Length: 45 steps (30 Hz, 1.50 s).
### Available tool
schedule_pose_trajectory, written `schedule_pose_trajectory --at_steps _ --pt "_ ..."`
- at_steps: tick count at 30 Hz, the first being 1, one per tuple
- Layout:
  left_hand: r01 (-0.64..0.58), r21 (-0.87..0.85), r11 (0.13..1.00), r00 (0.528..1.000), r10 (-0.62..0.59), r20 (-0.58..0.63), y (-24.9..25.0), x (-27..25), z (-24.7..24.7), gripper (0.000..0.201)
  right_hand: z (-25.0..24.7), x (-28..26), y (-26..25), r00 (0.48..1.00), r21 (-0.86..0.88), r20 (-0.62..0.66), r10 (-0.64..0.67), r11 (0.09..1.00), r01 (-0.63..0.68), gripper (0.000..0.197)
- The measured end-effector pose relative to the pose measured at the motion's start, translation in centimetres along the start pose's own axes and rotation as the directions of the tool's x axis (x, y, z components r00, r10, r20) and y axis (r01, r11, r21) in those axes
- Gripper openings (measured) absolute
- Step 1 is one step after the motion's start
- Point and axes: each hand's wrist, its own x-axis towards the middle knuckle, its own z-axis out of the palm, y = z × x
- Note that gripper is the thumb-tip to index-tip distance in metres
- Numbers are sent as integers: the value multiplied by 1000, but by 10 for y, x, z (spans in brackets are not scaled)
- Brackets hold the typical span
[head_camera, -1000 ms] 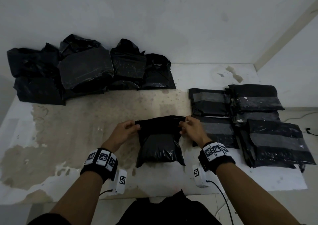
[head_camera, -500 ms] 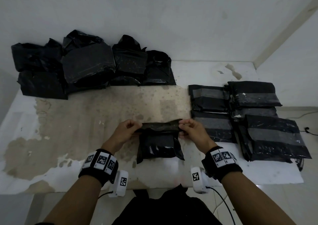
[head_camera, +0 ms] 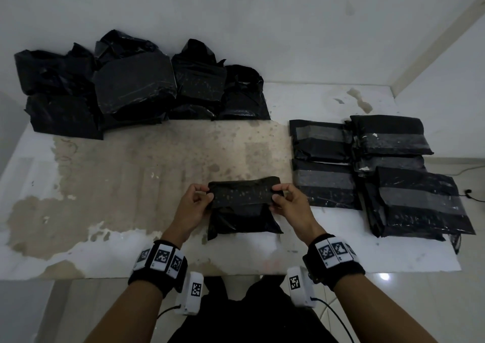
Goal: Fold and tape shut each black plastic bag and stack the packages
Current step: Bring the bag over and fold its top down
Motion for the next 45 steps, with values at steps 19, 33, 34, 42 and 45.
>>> schedule_pose_trajectory --at_steps 19,33,34,42,45 --pt "-600 797 66 703 519 486 -31 -25 48 60 4 -5 31 956 -431 -102 -275 878 206 21" --pt "-577 808 123 748 478 461 -33 -28 46 66 39 -25 61 753 -862 382 -535 88 499 64" --pt "-569 809 147 759 474 447 -34 -29 46 67 38 -25 62 759 -869 380 -528 77 488 65" --pt "-436 763 478 872 433 227 -52 -36 34 73 37 -27 68 811 -874 300 -502 197 445 70" --pt "-417 764 493 881 424 208 -49 -33 33 76 37 -29 70 833 -852 257 -491 291 435 74"
